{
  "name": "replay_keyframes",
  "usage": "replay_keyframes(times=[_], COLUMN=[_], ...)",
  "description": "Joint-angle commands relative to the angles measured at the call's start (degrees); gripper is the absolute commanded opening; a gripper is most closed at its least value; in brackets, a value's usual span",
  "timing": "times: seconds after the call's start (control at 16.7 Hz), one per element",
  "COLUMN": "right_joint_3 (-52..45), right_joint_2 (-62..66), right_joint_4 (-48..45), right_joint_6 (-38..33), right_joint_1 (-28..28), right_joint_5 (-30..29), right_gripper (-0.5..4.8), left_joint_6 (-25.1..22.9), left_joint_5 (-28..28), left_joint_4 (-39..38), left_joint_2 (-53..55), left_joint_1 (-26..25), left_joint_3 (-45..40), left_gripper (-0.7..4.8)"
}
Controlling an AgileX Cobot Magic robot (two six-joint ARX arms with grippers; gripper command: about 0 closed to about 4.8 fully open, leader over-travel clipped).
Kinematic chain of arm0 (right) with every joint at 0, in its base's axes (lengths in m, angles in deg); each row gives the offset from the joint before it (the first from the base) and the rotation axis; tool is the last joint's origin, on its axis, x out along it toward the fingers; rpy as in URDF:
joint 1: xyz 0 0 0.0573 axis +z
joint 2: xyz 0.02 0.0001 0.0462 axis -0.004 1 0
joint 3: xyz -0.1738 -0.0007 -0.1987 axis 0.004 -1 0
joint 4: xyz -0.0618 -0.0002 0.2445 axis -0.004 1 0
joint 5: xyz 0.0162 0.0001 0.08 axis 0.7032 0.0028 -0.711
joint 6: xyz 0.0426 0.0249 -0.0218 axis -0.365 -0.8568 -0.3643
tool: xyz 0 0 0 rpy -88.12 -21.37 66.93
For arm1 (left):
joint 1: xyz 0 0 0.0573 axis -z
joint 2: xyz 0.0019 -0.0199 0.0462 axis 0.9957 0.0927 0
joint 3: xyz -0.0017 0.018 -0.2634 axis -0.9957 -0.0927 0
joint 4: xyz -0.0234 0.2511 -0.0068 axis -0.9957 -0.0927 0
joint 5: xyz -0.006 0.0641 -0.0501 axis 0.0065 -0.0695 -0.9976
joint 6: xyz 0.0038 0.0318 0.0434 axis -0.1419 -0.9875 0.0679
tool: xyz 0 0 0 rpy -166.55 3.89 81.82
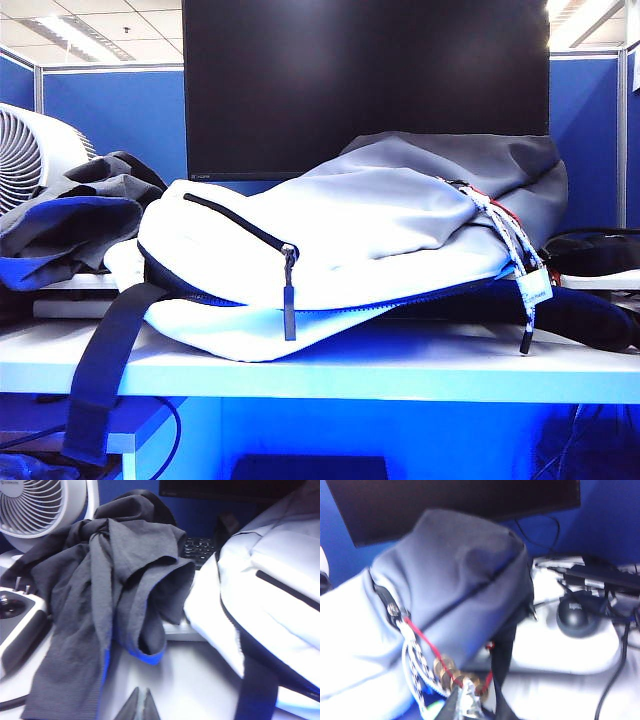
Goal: Put the gray clothes into the backpack.
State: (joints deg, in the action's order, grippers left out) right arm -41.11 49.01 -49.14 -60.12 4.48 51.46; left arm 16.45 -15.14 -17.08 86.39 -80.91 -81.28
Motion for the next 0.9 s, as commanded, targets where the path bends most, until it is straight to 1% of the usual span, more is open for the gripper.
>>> replay_keyframes(times=[0.06, 0.18, 0.24, 0.3, 0.36, 0.42, 0.48, 0.54, 0.6, 0.66, 0.72, 0.78, 0.9], right_joint_3=[-0.4, -0.4, -0.4, -0.4, -0.4, -0.4, -0.4, -0.3, -0.1, 0.8, 3.1, 5.3, 11.0], right_joint_2=[-0.1, -0.1, -0.1, -0.1, -0.1, -0.1, -0.1, -0.1, -0.1, 0.0, 0.2, 0.9, 4.3], right_joint_4=[3.8, 4.6, 2.0, -0.1, -2.8, -7.8, -12.5, -16.9, -20.2, -20.9, -20.9, -20.9, -21.0], right_joint_6=[-0.2, -0.3, -7.5, -12.2, -16.7, -21.6, -23.2, -24.0, -24.0, -24.3, -24.5, -24.4, -23.5], right_joint_1=[0.0, 0.0, 0.0, 0.0, 0.1, 0.7, 1.8, 3.1, 4.7, 6.5, 9.5, 11.8, 15.4], right_joint_5=[0.0, 0.3, -1.1, -2.6, -4.0, -5.3, -5.7, -5.7, -5.0, -3.3, -1.2, 0.2, 2.5], right_gripper=[-0.06, -0.06, -0.06, -0.06, -0.05, -0.05, -0.05, -0.05, -0.06, -0.06, -0.06, -0.06, -0.06], left_joint_6=[-0.6, -0.4, 9.3, 19.0, 26.1, 33.8, 38.7, 42.1, 45.0, 46.5, 46.1, 44.8, 40.3], left_joint_5=[0.6, 0.4, -0.4, -2.2, -3.6, -5.4, -6.9, -7.4, -7.1, -6.2, -4.0, -3.0, -3.6], left_joint_4=[0.5, 0.8, 2.8, 4.3, 6.1, 11.2, 16.5, 21.6, 25.9, 28.1, 28.3, 28.1, 27.1], left_joint_2=[-0.1, -0.1, -0.1, -0.1, -0.1, -0.1, -0.1, -0.1, -0.1, -0.1, -0.1, 0.3, 3.1], left_joint_1=[-0.1, 0.0, 0.0, 0.0, 0.0, 0.1, 0.1, 0.1, 0.1, 0.1, 0.0, 0.0, 0.0], left_joint_3=[0.0, 0.0, 0.0, 0.0, 0.0, 0.0, 0.0, 0.0, 0.3, 0.8, 3.6, 5.9, 11.5], left_gripper=[-0.05, -0.05, -0.04, -0.04, -0.05, -0.05, -0.05, -0.05, -0.05, -0.05, -0.05, -0.05, -0.05])
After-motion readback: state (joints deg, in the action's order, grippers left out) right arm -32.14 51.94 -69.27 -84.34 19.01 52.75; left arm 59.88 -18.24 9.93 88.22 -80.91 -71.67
